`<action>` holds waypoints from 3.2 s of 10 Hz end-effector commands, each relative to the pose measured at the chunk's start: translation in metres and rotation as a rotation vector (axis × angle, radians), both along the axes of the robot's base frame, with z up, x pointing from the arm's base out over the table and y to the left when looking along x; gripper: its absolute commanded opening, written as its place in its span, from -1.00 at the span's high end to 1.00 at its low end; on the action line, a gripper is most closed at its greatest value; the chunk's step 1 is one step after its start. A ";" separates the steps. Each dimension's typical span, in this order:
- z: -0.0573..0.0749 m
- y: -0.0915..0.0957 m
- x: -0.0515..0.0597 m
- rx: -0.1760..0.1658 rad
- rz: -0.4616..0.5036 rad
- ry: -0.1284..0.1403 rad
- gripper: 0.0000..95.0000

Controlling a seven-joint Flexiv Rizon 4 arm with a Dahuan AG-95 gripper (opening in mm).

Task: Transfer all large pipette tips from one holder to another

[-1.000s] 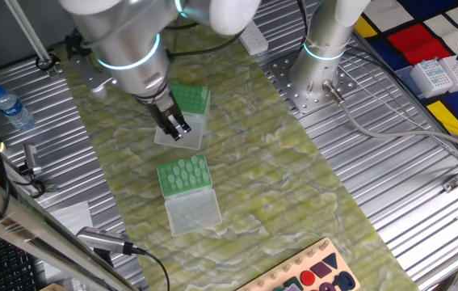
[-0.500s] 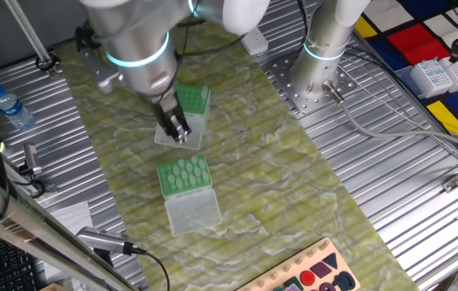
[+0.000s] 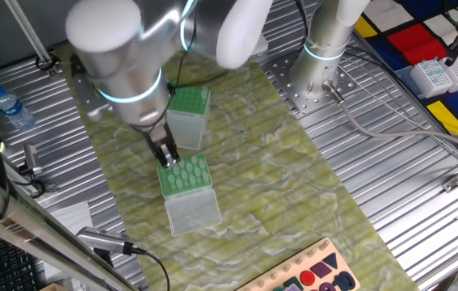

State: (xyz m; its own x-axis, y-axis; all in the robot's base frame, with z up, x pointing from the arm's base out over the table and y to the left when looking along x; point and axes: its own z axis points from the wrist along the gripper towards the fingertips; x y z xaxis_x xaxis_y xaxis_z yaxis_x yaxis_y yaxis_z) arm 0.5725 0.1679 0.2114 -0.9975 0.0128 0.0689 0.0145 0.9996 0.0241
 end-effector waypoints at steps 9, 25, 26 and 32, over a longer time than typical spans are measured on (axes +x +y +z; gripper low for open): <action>-0.008 0.001 0.008 0.028 -0.073 0.055 1.00; -0.032 0.010 0.018 0.034 -0.072 0.017 0.60; -0.035 0.010 0.019 0.034 -0.072 0.015 0.60; -0.053 0.012 0.011 0.031 -0.063 -0.008 0.60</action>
State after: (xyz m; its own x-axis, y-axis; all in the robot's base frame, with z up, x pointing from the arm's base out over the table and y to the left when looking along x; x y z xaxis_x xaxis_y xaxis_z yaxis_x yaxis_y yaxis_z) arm 0.5830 0.1800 0.1580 -0.9955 0.0732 0.0597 0.0767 0.9954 0.0571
